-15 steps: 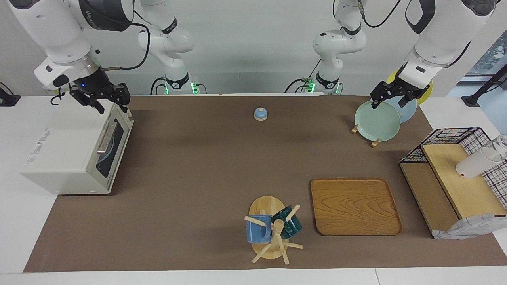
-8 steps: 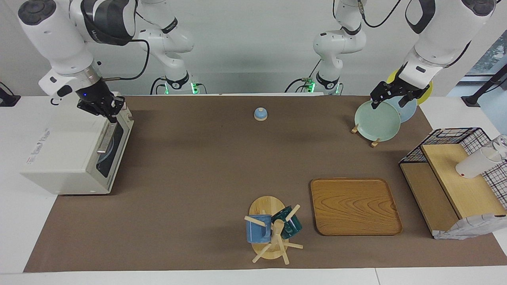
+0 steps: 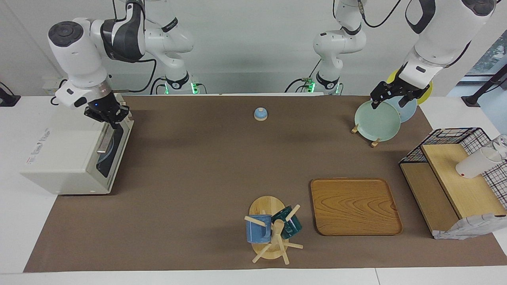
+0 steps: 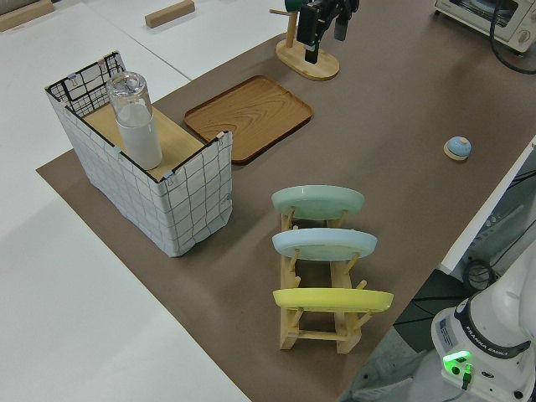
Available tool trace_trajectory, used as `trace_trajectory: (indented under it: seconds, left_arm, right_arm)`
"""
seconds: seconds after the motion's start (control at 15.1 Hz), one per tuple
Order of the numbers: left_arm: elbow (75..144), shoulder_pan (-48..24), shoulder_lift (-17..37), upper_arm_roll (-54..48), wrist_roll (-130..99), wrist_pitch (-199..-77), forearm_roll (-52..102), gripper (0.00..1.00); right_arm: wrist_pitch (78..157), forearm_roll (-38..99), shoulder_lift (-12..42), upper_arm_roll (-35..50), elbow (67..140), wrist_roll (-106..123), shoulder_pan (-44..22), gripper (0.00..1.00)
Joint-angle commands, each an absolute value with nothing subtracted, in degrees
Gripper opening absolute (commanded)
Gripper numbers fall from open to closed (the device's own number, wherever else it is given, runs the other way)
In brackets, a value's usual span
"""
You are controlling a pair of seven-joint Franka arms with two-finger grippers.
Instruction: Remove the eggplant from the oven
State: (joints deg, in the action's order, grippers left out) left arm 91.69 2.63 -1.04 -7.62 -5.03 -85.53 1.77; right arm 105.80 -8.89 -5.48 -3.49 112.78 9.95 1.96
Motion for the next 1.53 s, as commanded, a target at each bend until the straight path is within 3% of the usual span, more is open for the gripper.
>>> trace_trajectory:
  seconds: [0.0,0.33,1.2,1.46]
  left_arm:
    - [91.5,2.5,-1.6,-7.2,-4.7,-84.5,2.0,1.00]
    - [91.5,2.5,-1.6,-7.2,-4.7,-84.5,2.0,1.00]
    - [91.5,2.5,-1.6,-7.2,-4.7,-84.5,1.9,1.00]
    - [91.5,2.5,-1.6,-7.2,-4.7,-84.5,2.0,1.00]
  right_arm:
    - [108.6,-9.8,-6.1,-3.2,115.0,12.1,3.2,0.00]
    - [112.0,-9.8,-4.7,-3.3,117.7,17.5,4.7,0.00]
    - [112.1,-9.8,-4.8,-3.2,119.5,22.0,7.5,0.00]
    - [116.5,-9.4,-4.7,-3.1,122.2,21.4,6.9,0.00]
